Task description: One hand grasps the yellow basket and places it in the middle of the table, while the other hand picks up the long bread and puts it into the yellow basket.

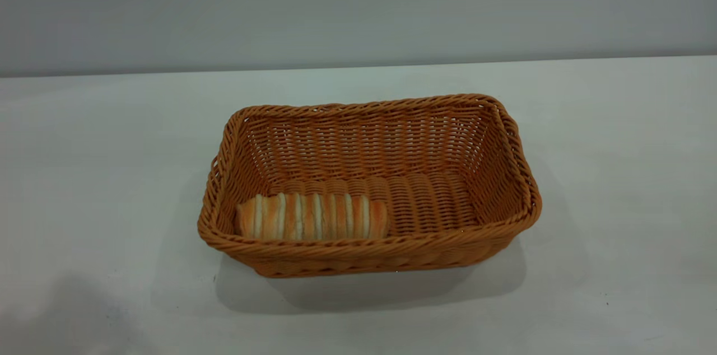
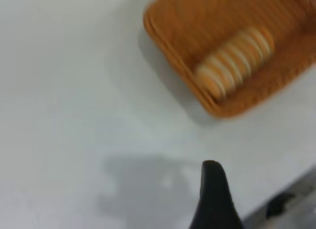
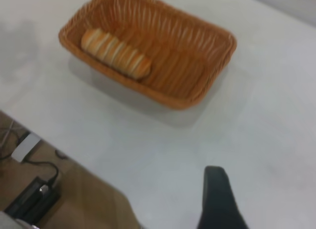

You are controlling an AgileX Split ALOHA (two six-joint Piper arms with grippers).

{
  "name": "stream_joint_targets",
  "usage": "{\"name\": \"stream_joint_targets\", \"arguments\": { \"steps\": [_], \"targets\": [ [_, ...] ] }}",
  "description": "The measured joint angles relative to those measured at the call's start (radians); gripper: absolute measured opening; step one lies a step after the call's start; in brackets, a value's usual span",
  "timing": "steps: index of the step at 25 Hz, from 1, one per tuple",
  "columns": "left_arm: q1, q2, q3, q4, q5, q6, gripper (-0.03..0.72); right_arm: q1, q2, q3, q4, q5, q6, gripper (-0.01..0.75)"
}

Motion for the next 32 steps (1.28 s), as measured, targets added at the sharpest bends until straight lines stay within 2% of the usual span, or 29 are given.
{"name": "stream_joint_targets", "arguments": {
  "steps": [10, 19, 26, 32],
  "targets": [
    [0.001, -0.457, 0.243, 0.001, 0.122, -0.010, 0.557, 0.000, -0.187, 0.166, 0.000, -0.005, 0.023, 0.516],
    [0.001, -0.827, 0.472, 0.045, 0.144, -0.037, 0.557, 0.000, -0.247, 0.255, 0.000, -0.038, 0.039, 0.516],
    [0.001, -0.969, 0.568, 0.149, 0.148, -0.205, 0.557, 0.000, -0.247, 0.306, -0.030, -0.068, 0.040, 0.516],
    [0.001, -0.994, 0.580, 0.151, 0.136, -0.235, 0.557, 0.000, -0.247, 0.362, -0.046, -0.083, 0.054, 0.516]
  ]
}}
